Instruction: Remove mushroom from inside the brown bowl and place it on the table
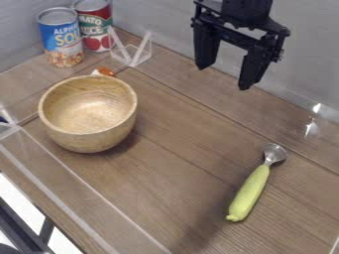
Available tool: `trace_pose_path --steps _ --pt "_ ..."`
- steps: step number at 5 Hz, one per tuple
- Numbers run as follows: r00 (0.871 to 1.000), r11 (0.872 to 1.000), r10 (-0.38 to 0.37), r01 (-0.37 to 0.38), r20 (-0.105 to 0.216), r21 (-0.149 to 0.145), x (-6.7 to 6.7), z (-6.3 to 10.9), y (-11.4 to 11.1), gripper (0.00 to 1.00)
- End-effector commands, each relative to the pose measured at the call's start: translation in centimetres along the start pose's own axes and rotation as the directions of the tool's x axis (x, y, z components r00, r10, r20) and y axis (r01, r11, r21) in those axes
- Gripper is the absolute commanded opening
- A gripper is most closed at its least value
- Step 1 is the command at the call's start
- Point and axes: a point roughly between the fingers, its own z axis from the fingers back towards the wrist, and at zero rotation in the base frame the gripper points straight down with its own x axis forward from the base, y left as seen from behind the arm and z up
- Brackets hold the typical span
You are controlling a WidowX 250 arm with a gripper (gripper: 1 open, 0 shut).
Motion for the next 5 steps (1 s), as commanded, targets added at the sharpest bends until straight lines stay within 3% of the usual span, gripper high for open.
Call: trace_pose_path --steps 1,5 --pt "1.0 1.0 0.004 -0.004 -0.009 0.0 0.0 -0.6 0.3 1.0" --pt "0.999 0.999 0.039 -0.039 -0.029 0.005 -0.2 -2.6 2.2 1.0"
